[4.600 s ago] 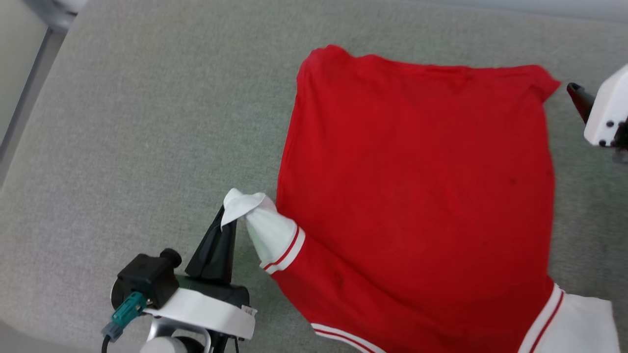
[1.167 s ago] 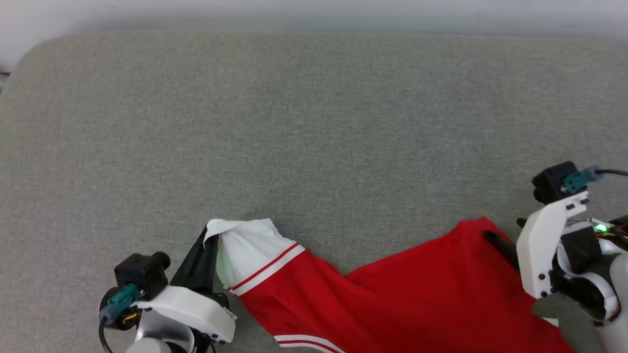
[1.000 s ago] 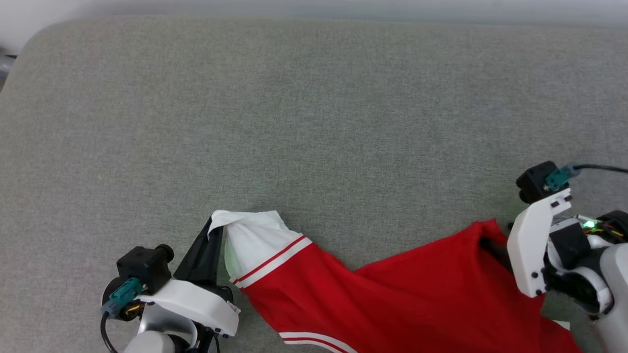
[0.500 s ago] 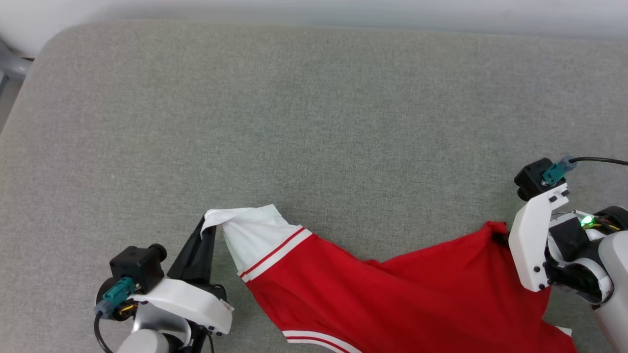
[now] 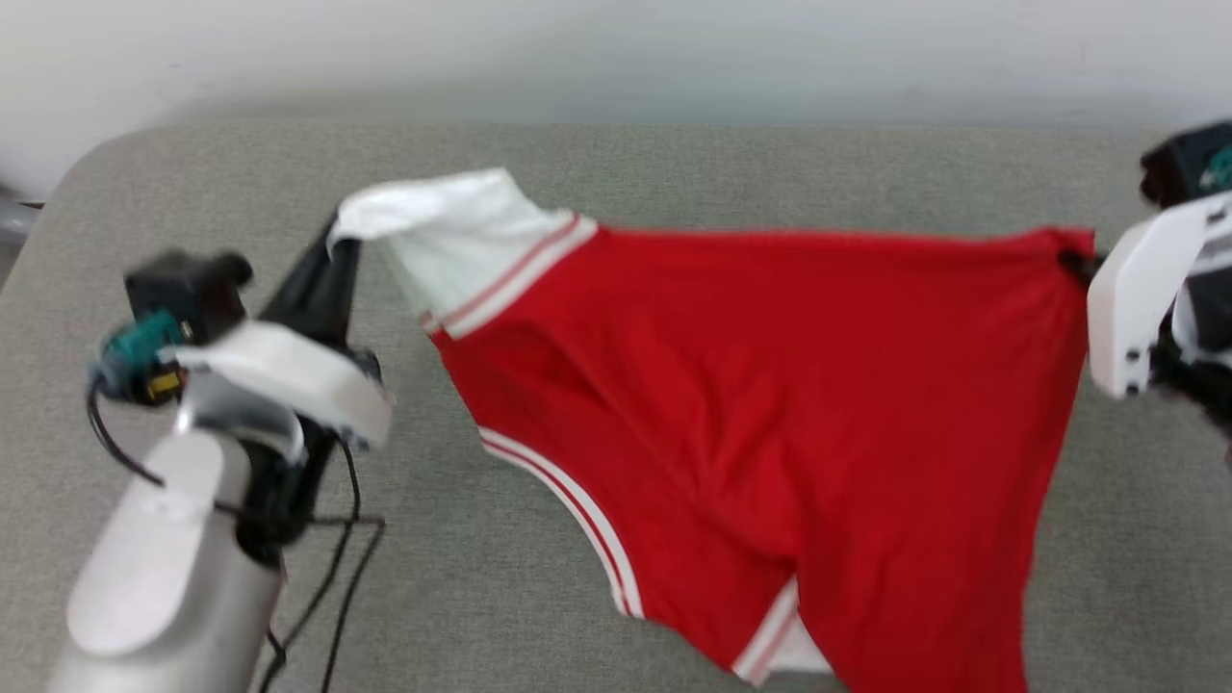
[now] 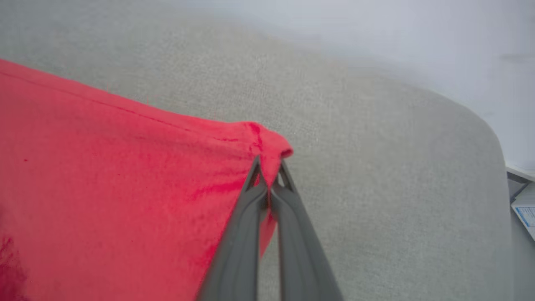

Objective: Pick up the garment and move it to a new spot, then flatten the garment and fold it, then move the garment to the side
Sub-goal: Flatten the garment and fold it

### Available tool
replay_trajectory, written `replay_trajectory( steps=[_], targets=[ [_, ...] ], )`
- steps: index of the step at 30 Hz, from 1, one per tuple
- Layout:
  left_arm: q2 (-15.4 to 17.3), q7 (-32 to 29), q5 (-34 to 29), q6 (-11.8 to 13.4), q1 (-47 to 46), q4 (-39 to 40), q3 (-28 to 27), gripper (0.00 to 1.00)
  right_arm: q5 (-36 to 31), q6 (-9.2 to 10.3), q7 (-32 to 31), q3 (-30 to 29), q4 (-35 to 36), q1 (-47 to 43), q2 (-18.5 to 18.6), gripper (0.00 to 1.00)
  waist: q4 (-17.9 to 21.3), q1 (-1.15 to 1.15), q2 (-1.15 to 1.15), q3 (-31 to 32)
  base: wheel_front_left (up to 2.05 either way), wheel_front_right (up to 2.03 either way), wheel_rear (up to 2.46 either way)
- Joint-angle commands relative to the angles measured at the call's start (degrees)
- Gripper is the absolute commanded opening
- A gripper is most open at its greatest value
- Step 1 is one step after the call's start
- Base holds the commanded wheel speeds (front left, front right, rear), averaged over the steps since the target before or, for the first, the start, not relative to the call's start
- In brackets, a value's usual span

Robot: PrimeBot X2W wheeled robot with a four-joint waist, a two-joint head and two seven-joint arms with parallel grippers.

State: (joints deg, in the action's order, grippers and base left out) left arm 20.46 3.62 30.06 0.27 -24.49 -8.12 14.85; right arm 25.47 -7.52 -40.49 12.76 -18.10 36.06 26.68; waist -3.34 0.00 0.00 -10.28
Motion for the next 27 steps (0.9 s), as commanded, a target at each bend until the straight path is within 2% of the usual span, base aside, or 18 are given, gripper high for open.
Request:
replay_trajectory(
  steps=[1,6,7,10,18,27],
  targets=[
    [0.3,-0.3,0.4,-0.6,-3.5,-1.7,-0.4,0.00,-1.2,0.05,1.0,-0.8,-0.5,2.8,-0.6,0.00,0.5,0.00,0.00,-0.3,0.00,0.00,0.00],
    [0.1,-0.1,1.5,-1.5,-14.6,-9.6,-2.3,0.00,-5.0,0.07,5.1,-2.5,-3.5,10.7,-2.7,0.00,1.9,0.00,0.00,-1.3,0.00,0.00,0.00],
    [-0.1,0.6,1.9,-1.8,-21.2,-13.6,-3.2,0.00,-7.0,0.08,7.4,-3.2,-5.2,15.9,-3.2,0.00,2.2,0.00,0.00,-2.6,0.00,0.00,0.00],
    [0.4,1.2,1.2,-2.1,-28.2,-17.4,-3.5,0.00,-9.2,0.08,10.1,-4.6,-6.8,21.4,-3.7,0.00,2.6,0.00,0.00,-4.3,0.00,0.00,0.00],
    [3.2,3.6,-1.9,-3.0,-46.4,-25.2,-3.5,0.00,-15.5,0.09,17.7,-7.6,-11.6,36.7,-5.7,0.00,3.6,0.00,0.00,-10.3,0.00,0.00,0.00],
    [6.1,4.9,-3.1,-3.8,-60.6,-32.4,-3.9,0.00,-20.0,0.10,23.8,-8.6,-17.0,50.1,-8.1,0.00,4.6,0.00,0.00,-18.2,0.00,0.00,0.00]
  ],
)
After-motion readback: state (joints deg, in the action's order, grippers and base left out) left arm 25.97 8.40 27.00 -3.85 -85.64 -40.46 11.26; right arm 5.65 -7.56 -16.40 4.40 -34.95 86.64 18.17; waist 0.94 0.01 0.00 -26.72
